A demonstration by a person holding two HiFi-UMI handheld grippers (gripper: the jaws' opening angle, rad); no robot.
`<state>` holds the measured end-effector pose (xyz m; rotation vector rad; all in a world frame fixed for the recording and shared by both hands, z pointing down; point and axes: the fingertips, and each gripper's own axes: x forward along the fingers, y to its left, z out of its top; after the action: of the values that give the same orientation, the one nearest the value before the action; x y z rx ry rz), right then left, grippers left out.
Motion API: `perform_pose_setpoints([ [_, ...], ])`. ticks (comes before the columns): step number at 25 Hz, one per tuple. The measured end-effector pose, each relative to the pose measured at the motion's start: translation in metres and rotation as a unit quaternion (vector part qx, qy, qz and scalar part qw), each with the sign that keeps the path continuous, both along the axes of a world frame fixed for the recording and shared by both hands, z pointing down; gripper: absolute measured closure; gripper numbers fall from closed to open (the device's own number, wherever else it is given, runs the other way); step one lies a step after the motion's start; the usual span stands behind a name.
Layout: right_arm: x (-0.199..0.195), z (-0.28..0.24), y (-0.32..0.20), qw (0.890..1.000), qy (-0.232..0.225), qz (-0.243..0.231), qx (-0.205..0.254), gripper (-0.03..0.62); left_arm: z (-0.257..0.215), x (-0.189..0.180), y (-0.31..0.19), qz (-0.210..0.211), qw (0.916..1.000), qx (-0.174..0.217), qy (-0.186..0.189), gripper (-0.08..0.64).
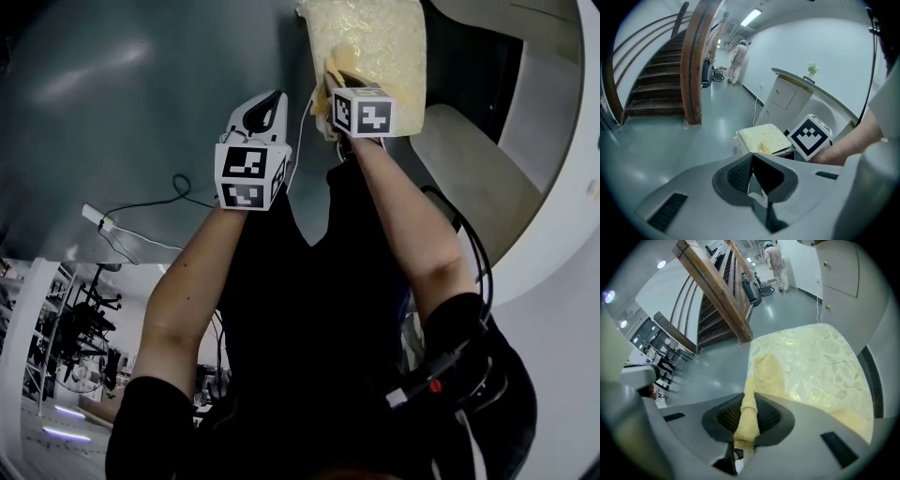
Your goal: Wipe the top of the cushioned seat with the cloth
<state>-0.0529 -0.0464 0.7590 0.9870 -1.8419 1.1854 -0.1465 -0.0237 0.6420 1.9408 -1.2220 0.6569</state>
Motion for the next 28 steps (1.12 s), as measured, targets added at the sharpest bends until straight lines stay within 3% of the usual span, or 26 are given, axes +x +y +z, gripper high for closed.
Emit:
perform_pose_setpoints([
  [6, -0.064, -0.010, 0.018, 0.995, -0.071, -0.073, -0.009, 0.532, -0.003, -0.014, 0.015, -0.016, 0.9998, -0.001, -0.008, 0.555],
  [10, -0.071, -0.062, 0.007, 0.990, -0.117, -0.067, 0.025, 0.532, -0.014, -0.014, 0.014, -0.023, 0.9997, -0.001, -0.011, 0.555],
  [15, -0.013, -0.121, -0.017, 0.987, -0.133, -0.069, 0.063, 0.532, -0.041, 0.029, -0.004, -0.020, 0.9997, 0.007, -0.016, 0.555],
  [20, 0.054, -0.148, -0.045, 0.988, -0.129, -0.019, 0.077, 0.532, -0.068, 0.072, -0.025, 0.011, 0.9995, 0.016, -0.027, 0.555],
  [28, 0.137, -0.123, -0.082, 0.993, -0.079, 0.025, 0.084, 0.532, -0.069, 0.118, -0.059, -0.011, 0.9996, 0.027, -0.005, 0.555],
])
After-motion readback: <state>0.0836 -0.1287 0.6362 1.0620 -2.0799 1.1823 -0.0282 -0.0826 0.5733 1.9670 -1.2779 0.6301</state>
